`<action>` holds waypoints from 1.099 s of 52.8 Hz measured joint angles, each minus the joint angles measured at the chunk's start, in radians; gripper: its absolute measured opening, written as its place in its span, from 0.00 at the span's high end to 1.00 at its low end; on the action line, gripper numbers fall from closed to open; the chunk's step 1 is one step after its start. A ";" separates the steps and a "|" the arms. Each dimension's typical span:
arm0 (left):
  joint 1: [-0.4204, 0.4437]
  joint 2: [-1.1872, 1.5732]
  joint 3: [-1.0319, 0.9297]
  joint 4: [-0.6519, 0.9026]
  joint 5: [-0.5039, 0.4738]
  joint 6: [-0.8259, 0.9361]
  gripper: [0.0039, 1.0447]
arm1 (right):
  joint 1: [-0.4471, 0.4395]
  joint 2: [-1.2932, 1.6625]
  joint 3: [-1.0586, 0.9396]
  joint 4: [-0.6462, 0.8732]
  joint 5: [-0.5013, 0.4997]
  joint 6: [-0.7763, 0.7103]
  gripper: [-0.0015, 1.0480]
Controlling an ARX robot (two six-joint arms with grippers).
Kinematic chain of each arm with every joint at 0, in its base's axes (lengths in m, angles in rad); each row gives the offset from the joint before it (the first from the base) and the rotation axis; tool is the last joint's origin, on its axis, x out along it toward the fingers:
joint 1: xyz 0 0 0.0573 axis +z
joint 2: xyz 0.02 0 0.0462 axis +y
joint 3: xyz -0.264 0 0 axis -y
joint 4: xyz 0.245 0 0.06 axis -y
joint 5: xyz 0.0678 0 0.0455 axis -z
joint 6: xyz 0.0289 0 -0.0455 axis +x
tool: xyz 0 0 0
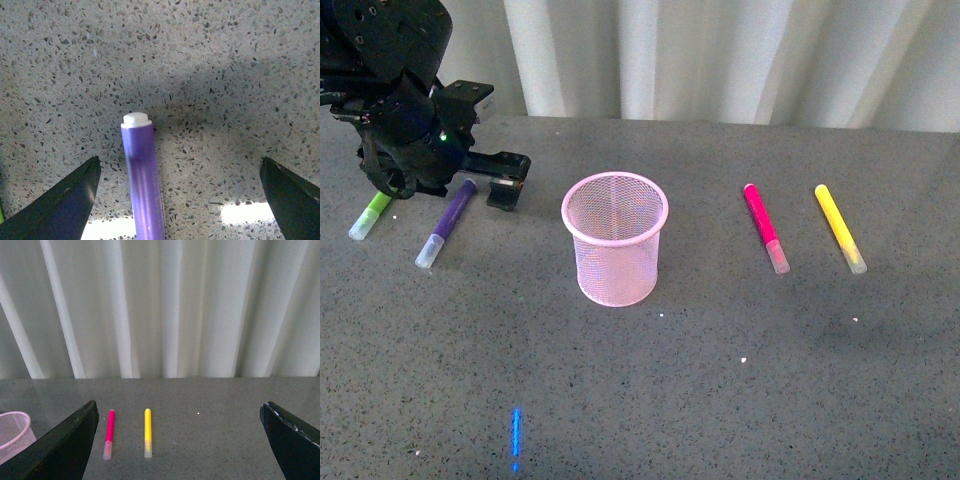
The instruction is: Insert purple and pink pens into pink cup
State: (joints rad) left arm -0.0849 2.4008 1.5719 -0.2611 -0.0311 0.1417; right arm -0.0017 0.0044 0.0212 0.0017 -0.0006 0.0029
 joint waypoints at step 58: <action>0.022 -0.144 -0.054 0.185 0.055 -0.089 0.88 | 0.000 0.000 0.000 0.000 0.000 0.000 0.07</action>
State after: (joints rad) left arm -0.0628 2.2566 1.5181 -0.0761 0.0235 0.0532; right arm -0.0017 0.0044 0.0212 0.0017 -0.0006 0.0029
